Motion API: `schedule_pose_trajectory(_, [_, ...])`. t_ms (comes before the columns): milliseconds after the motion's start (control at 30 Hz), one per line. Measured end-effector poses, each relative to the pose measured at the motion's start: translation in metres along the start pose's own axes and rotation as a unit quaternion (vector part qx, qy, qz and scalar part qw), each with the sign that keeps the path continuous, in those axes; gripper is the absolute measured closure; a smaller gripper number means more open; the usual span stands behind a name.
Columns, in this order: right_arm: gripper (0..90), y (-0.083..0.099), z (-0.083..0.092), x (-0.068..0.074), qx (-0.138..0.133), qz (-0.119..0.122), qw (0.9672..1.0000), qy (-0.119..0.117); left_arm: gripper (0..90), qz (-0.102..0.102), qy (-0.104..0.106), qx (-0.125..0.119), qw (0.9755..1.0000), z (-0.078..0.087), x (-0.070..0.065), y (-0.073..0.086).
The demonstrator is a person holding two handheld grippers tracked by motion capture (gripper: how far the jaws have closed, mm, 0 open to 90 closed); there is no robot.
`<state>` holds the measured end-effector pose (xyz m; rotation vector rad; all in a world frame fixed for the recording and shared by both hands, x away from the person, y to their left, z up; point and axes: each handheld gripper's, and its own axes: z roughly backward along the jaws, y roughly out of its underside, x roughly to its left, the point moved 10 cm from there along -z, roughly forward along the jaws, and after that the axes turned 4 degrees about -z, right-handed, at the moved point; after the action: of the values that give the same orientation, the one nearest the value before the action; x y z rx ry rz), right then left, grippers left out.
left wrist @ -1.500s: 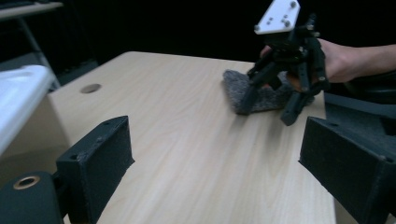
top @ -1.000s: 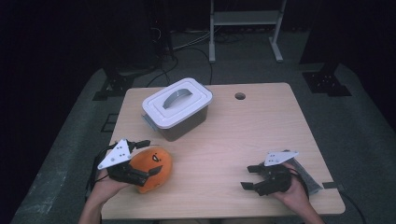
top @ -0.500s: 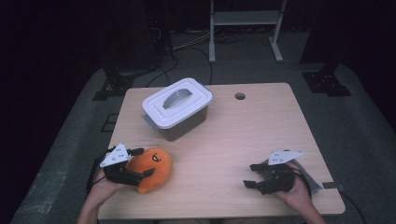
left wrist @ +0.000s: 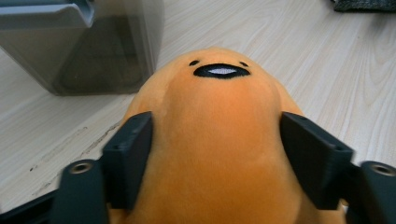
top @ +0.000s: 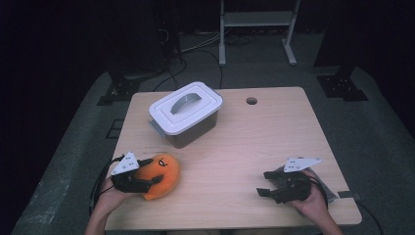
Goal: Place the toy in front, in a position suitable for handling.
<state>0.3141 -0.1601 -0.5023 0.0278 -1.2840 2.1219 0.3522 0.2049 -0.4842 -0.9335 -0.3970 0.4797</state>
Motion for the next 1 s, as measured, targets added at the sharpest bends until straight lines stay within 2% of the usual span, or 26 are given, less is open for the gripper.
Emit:
schedule_pose_trajectory(67, [24.1, 0.000, 0.000, 0.000, 0.000, 0.000, 1.0000, 0.001, 35.9, -0.002, -0.002, -0.003, 1.0000, 0.001, 0.000, -0.001])
schedule_pose_trajectory(233, [24.1, -0.001, 0.003, -0.001, -0.006, -0.005, 1.0000, 0.001, 47.3, -0.030, -0.008, -0.005, 0.9995, 0.002, -0.004, -0.007])
schedule_pose_trajectory(300, [24.1, -0.002, 0.005, -0.002, -0.010, -0.006, 0.9999, 0.002, 50.3, -0.035, -0.007, -0.006, 0.9994, 0.002, -0.005, -0.009])
schedule_pose_trajectory(500, [24.1, -0.003, 0.010, -0.004, -0.019, -0.013, 0.9997, 0.005, 51.4, -0.037, 0.002, -0.012, 0.9992, 0.003, -0.008, -0.017])
schedule_pose_trajectory(700, [24.1, -0.006, 0.016, -0.006, -0.032, -0.019, 0.9993, 0.006, 51.8, -0.049, 0.032, -0.038, 0.9976, 0.003, -0.024, -0.040])
schedule_pose_trajectory(833, [24.1, -0.006, 0.022, -0.010, -0.037, -0.020, 0.9990, 0.013, 51.7, -0.072, 0.057, -0.052, 0.9944, -0.005, -0.041, -0.063])
schedule_pose_trajectory(967, [24.1, -0.006, 0.031, -0.015, -0.047, -0.026, 0.9984, 0.019, 51.5, -0.097, 0.091, -0.057, 0.9896, -0.023, -0.063, -0.087])
schedule_pose_trajectory(1000, [24.1, -0.006, 0.032, -0.016, -0.047, -0.024, 0.9984, 0.021, 51.5, -0.108, 0.099, -0.054, 0.9877, -0.030, -0.069, -0.094])
